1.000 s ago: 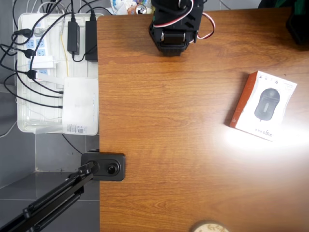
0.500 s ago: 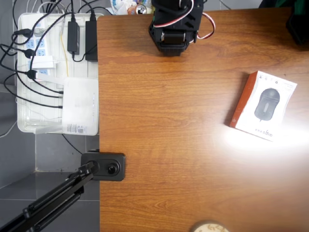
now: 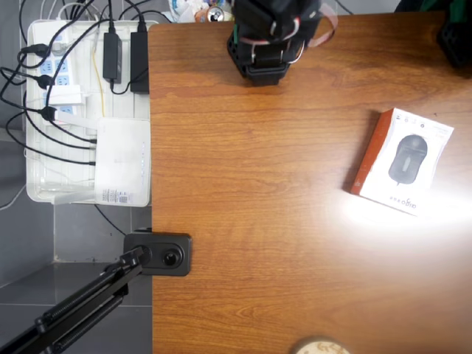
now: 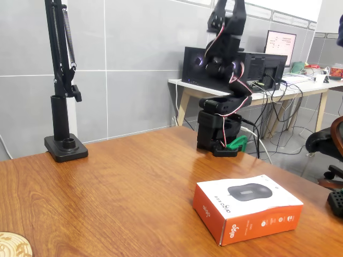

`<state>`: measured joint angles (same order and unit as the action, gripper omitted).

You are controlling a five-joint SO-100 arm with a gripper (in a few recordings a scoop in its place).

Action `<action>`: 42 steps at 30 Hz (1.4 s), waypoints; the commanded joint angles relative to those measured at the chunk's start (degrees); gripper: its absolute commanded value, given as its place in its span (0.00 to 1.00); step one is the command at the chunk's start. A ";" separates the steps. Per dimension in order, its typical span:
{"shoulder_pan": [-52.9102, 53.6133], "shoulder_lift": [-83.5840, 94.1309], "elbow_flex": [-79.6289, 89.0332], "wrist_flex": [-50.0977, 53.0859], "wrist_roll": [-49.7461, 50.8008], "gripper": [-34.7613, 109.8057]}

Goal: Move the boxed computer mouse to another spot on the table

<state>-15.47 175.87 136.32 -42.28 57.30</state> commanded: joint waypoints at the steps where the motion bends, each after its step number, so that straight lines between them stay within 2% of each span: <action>1: -11.78 -6.24 -14.15 32.43 6.42 0.24; 6: -13.97 -17.23 -25.22 51.77 -1.14 0.24; 10: -17.67 -22.15 -25.49 57.30 -8.00 0.24; 12: -17.84 -24.43 -24.35 56.60 -10.28 0.24; 20: -23.55 -39.73 -34.19 75.41 -18.90 0.34; 22: -24.35 -41.40 -32.61 75.41 -22.06 0.41; 24: -25.22 -42.01 -30.06 75.06 -26.19 0.52; 26: -25.66 -43.33 -27.33 72.33 -27.69 0.69; 28: -26.37 -46.32 -24.87 67.50 -28.83 0.91; 29: -26.98 -48.34 -24.79 67.06 -30.15 0.96; 31: -28.74 -51.68 -26.72 72.07 -33.66 0.96; 34: -31.11 -55.20 -26.89 73.48 -38.58 0.95; 42: -36.91 -67.15 -29.71 70.22 -44.12 0.95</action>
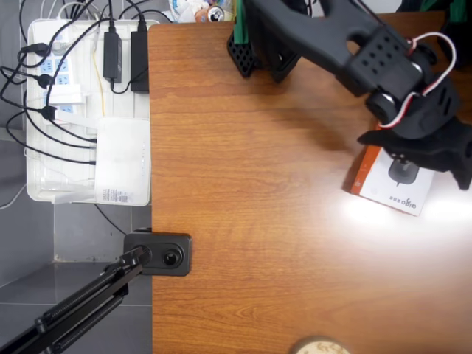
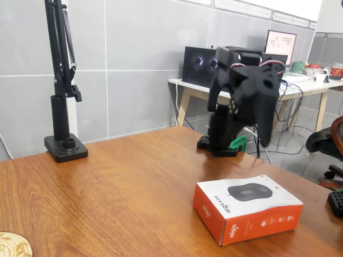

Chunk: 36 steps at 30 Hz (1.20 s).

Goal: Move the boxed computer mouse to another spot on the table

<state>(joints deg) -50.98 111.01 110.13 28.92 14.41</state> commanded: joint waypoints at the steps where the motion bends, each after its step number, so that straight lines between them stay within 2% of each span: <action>1: -2.02 -3.69 -4.22 -0.97 -1.49 0.95; 10: -5.54 -13.62 -6.33 -4.75 -2.81 0.95; 36: -5.01 -27.07 -0.88 -11.78 -2.55 0.93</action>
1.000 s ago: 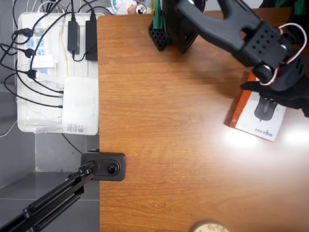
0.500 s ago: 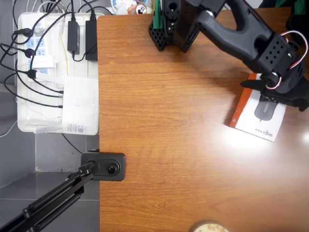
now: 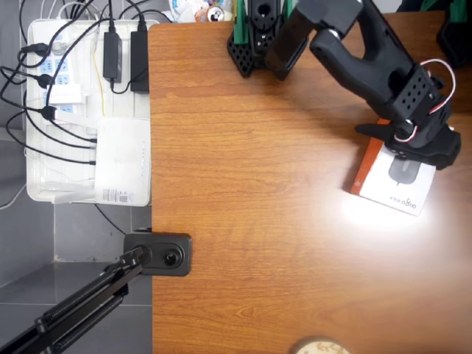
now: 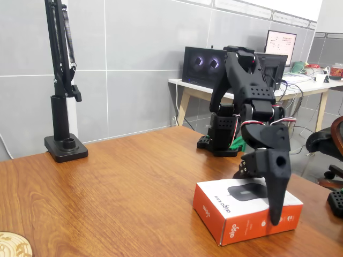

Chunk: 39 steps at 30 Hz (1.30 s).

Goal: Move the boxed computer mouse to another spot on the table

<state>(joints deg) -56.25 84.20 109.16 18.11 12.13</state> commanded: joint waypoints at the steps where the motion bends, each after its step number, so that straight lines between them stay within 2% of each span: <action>1: 0.44 -0.44 0.09 -1.32 -0.26 0.91; 3: 0.79 -0.26 0.00 -1.23 -0.26 0.82; 4: 0.88 0.26 -0.18 -0.18 -0.26 0.74; 7: 0.97 2.37 -0.35 5.01 -0.44 0.37; 8: 0.79 2.37 -0.62 5.89 -0.44 0.30; 10: 0.44 1.67 -2.02 7.21 -0.53 0.24; 17: 2.99 1.58 -10.20 15.21 2.46 0.24; 19: 5.63 1.85 -15.64 18.02 -0.09 0.24; 30: 35.51 0.70 -53.17 32.78 0.26 0.24; 35: 54.40 7.73 -52.03 36.47 0.18 0.24; 39: 68.73 17.93 -36.04 39.29 0.00 0.24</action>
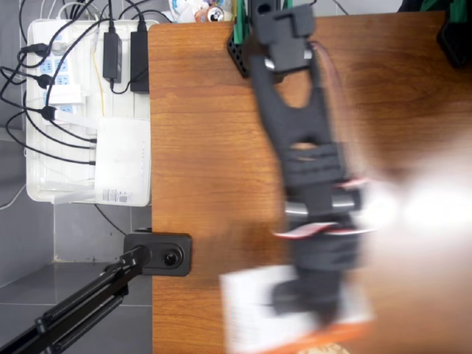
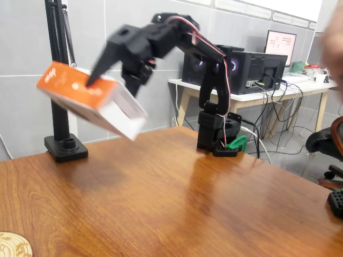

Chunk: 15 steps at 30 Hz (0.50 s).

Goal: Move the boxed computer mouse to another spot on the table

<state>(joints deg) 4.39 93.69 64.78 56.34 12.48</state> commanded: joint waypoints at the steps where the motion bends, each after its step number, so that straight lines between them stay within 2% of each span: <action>1: 10.55 11.34 13.01 1.49 -0.35 0.24; 6: 12.74 23.91 31.03 2.29 -0.44 0.24; 15: 14.68 32.34 48.78 1.85 -0.53 0.24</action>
<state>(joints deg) 18.54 122.61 110.48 58.45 12.48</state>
